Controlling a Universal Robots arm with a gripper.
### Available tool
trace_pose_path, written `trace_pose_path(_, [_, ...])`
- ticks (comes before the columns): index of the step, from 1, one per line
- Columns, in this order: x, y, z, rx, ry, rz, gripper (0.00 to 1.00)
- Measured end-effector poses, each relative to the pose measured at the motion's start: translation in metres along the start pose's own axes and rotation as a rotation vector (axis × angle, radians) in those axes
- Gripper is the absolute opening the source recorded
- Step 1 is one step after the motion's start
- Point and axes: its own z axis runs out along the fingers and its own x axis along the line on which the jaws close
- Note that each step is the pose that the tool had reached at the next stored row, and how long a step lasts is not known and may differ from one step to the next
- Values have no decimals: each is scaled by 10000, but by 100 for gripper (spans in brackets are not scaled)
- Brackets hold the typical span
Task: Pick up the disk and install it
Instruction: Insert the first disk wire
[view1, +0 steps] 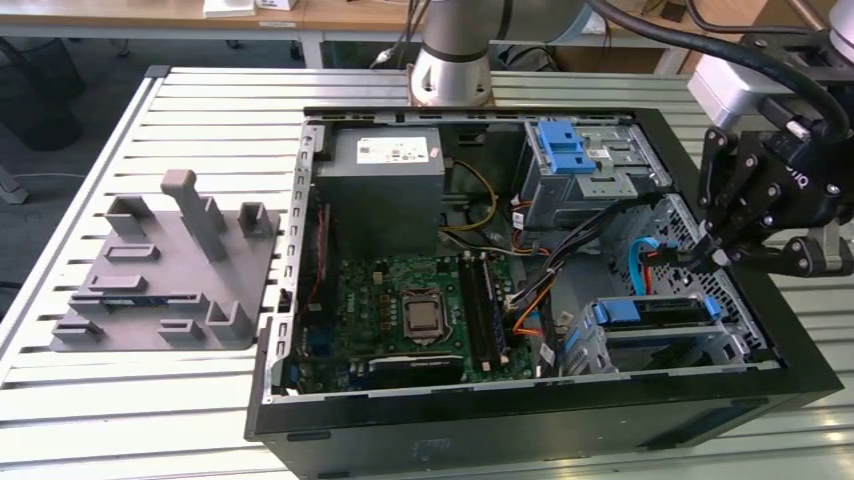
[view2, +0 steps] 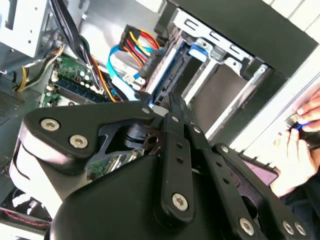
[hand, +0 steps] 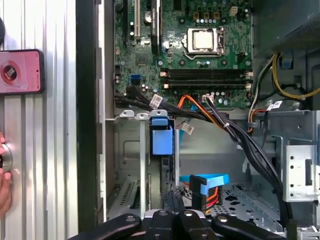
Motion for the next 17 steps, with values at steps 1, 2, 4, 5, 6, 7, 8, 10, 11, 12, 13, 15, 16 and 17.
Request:
trace_pose_path(1, [-1, 0, 2, 1, -3, 0, 11])
trace_pose_path(2, [-1, 0, 1, 1, -1, 0, 11])
trace_pose_path(4, [-2, 0, -1, 2, 3, -1, 11])
trace_pose_path(5, [-3, 0, -1, 1, 2, 0, 11])
trace_pose_path(6, [-3, 0, 0, 1, 1, -1, 11])
trace_pose_path(7, [-3, 0, -1, 1, 3, 0, 11])
trace_pose_path(8, [-3, 0, -1, 1, 3, -1, 11])
trace_pose_path(10, [-4, 0, -1, 1, 2, -1, 11])
trace_pose_path(11, [-4, 0, -1, 1, 2, 0, 11])
trace_pose_path(12, [-4, 0, -1, 1, 2, 0, 11])
trace_pose_path(13, [-4, 0, 0, 1, 2, 0, 11])
trace_pose_path(15, [-5, 0, -1, 1, 3, 0, 11])
trace_pose_path(16, [-5, 0, 0, 7, 2, -1, 11])
trace_pose_path(17, [-6, 0, 3, 32, 3, 0, 11])
